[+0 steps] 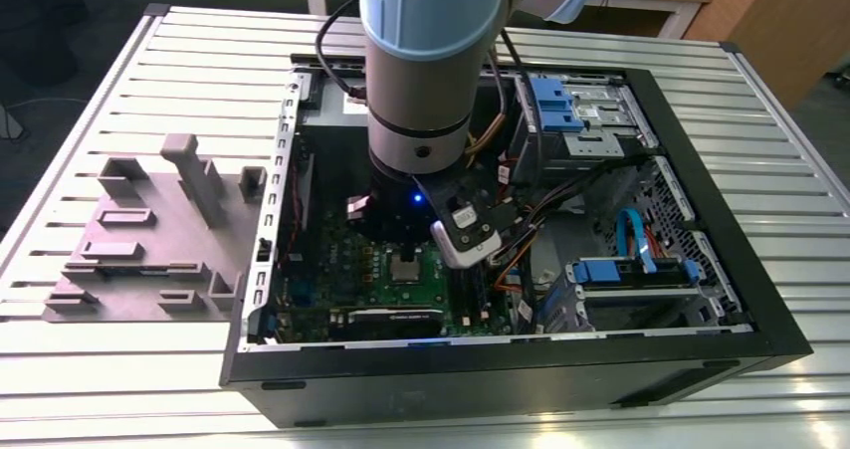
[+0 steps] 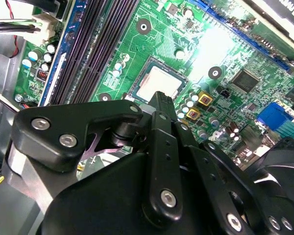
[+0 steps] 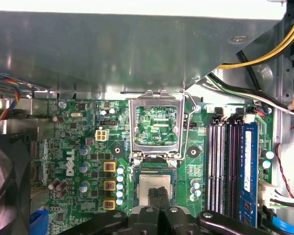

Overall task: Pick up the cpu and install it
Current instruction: 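Close the cpu cover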

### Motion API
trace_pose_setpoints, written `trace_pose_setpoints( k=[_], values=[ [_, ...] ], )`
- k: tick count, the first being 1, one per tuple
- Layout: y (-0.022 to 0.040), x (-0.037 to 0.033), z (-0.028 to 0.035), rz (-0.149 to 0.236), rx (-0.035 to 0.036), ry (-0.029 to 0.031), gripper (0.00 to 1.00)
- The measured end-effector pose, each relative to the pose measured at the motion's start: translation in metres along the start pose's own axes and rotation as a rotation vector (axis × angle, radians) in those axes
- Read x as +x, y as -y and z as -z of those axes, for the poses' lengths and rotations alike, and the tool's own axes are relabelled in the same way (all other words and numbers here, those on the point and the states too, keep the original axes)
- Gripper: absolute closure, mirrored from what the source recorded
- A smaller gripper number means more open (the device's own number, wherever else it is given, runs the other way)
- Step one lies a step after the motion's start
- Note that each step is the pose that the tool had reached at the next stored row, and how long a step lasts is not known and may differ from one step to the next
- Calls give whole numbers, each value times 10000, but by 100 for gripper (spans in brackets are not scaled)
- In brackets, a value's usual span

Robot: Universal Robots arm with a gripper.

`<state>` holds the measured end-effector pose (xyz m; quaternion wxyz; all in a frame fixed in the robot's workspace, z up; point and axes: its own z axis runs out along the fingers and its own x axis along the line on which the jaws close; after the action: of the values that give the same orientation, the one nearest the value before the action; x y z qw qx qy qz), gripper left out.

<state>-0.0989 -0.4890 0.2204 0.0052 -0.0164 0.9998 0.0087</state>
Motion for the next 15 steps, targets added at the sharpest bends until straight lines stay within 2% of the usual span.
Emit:
trace_pose_setpoints(
  k=[9, 14, 15],
  values=[
    [-1, -1, 41, 0, -1, 1, 90],
    [-1, -1, 43, 0, -1, 1, 90],
    [-1, -1, 84, 0, -1, 1, 90]
  ],
)
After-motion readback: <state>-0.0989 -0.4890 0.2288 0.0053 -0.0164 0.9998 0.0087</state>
